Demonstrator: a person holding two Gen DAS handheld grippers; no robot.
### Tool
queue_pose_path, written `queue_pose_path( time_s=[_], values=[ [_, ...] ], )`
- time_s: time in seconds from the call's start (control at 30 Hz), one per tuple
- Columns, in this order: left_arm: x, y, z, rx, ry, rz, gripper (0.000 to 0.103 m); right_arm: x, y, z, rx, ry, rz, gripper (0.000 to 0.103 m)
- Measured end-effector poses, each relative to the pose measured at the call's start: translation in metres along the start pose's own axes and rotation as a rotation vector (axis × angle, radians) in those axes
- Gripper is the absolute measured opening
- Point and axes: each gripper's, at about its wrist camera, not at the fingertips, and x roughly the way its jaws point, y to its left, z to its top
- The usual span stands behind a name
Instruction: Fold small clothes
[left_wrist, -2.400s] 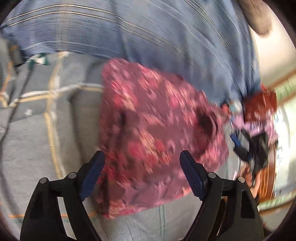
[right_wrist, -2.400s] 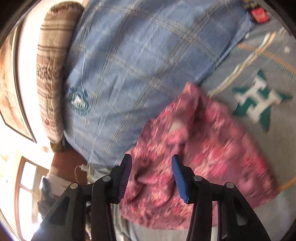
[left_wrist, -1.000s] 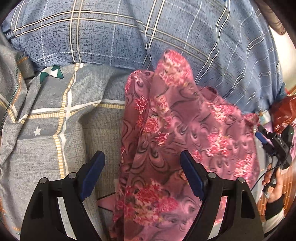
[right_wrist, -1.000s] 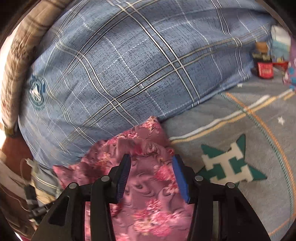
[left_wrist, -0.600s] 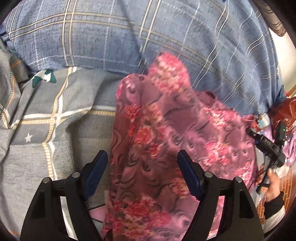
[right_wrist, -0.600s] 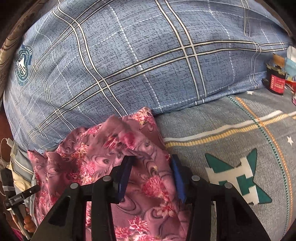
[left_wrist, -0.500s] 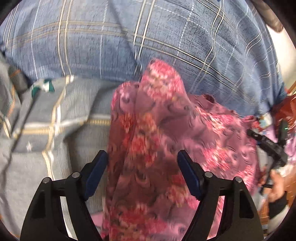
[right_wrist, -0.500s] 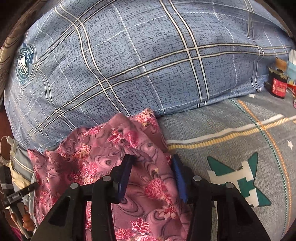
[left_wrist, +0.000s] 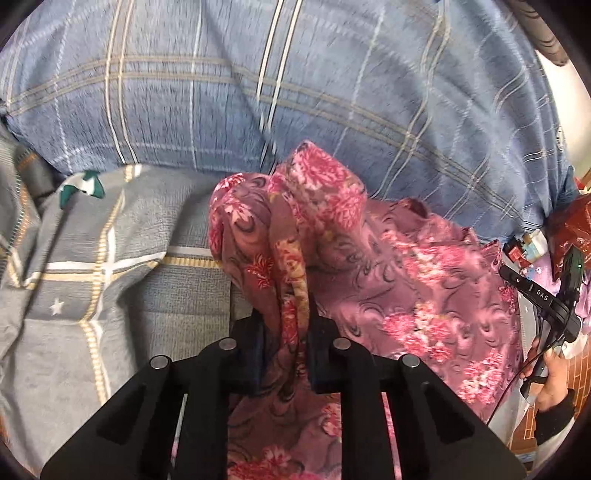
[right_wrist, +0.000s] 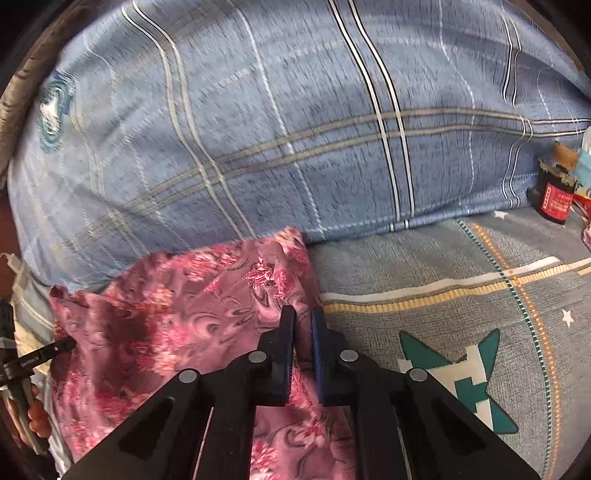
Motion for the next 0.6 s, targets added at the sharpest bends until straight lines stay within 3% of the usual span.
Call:
queue_pose_path(
  time_s=[0.1, 0.17, 0.23, 0.3, 0.33, 0.4, 0.43, 0.47, 0.5, 0.53, 0.57, 0.6],
  values=[
    [-0.012, 0.002, -0.003, -0.021, -0.025, -0.02, 0.015, -0.008, 0.006, 0.005, -0.027, 0.004, 0.02, 0.01],
    [-0.008, 0.009, -0.005, -0.046, -0.006, -0.041, 0.015, -0.003, 0.004, 0.009, 0.002, 0.04, 0.091, 0.016],
    [-0.008, 0.018, -0.006, -0.053, 0.016, -0.048, 0.015, 0.007, 0.003, 0.012, 0.019, 0.062, 0.099, 0.038],
    [0.002, 0.015, -0.006, -0.047, 0.037, -0.068, 0.015, 0.019, 0.002, 0.014, 0.022, 0.086, 0.105, 0.041],
    [0.003, 0.015, -0.005, -0.039, 0.045, -0.076, 0.016, 0.022, 0.001, 0.015, 0.018, 0.098, 0.103, 0.041],
    [0.005, 0.012, -0.003, -0.016, 0.061, -0.089, 0.028, 0.032, 0.003, 0.016, -0.002, 0.108, 0.08, 0.041],
    [0.007, 0.012, -0.001, -0.012, 0.073, -0.097, 0.043, 0.035, 0.005, 0.016, -0.016, 0.112, 0.075, 0.04],
    [0.008, 0.011, 0.0, -0.01, 0.078, -0.1, 0.05, 0.038, 0.006, 0.016, -0.029, 0.117, 0.063, 0.037],
    [0.007, 0.007, -0.003, -0.007, 0.079, -0.096, 0.05, 0.04, 0.009, 0.016, -0.048, 0.116, 0.042, 0.031],
    [0.006, 0.004, -0.004, 0.006, 0.076, -0.085, 0.05, 0.04, 0.012, 0.016, -0.063, 0.112, 0.03, 0.015],
    [0.003, 0.001, -0.006, 0.02, 0.068, -0.08, 0.049, 0.037, 0.015, 0.016, -0.082, 0.096, 0.008, 0.007],
    [0.001, -0.001, -0.008, 0.04, 0.056, -0.07, 0.049, 0.031, 0.018, 0.015, -0.097, 0.075, 0.011, 0.007]
  ],
)
